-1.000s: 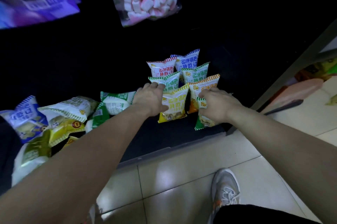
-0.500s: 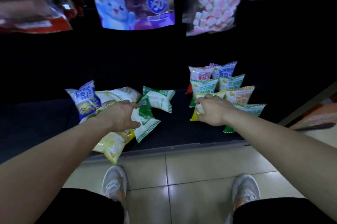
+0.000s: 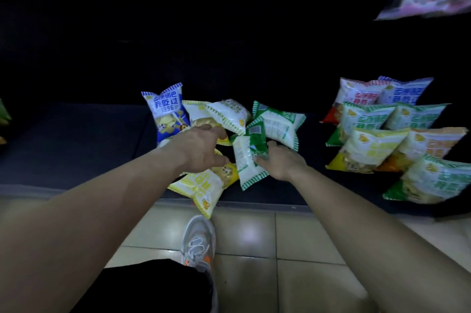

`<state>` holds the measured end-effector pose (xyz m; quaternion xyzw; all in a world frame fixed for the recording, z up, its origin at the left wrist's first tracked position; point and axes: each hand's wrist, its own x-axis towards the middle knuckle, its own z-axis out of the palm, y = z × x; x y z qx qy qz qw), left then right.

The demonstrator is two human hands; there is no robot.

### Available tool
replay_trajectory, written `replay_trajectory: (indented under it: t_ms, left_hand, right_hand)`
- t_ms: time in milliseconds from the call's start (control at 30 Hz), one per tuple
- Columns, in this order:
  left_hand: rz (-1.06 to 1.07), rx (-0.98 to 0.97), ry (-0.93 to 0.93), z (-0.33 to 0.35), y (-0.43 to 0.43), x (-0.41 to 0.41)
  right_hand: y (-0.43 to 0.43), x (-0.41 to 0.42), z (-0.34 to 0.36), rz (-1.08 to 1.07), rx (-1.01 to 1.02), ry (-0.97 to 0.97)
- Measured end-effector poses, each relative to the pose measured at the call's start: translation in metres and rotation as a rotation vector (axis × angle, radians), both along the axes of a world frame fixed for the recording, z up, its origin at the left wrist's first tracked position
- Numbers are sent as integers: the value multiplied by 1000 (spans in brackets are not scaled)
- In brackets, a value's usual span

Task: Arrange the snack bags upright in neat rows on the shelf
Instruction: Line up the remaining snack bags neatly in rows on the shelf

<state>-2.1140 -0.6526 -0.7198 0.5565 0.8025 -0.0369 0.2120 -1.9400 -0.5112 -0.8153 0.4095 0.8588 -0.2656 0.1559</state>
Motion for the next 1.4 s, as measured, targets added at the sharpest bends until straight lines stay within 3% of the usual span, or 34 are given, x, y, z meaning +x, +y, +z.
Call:
replay_trajectory:
  t_ms: [333,500,767,967,1067,1133,1267,1400]
  left_hand:
    - [107,-34,-83,-13,-6,-16]
    - [67,-37,-69,-9,0,-6]
    - [22,60,-92,21,18,23]
    - [18,385,-392,68,23,66]
    - [-80,416,-488,85,23,93]
    - [-155,391,-442,87,23,113]
    - [-240,320,-179,86,28,140]
    - [-265,219,-100,85,38,145]
  right_hand:
    - [7,-27,-45,-244,-98,-29]
    - [16,-4,-31,-213,-39,38]
    - [44,73,76,27,77,3]
    - [34,138,172,154,248,-25]
    - [15,166,185,159,256,29]
    - [4,176,182,149,238,85]
    - [-2,180,178,203,264,126]
    - [2,181,178,246,302,159]
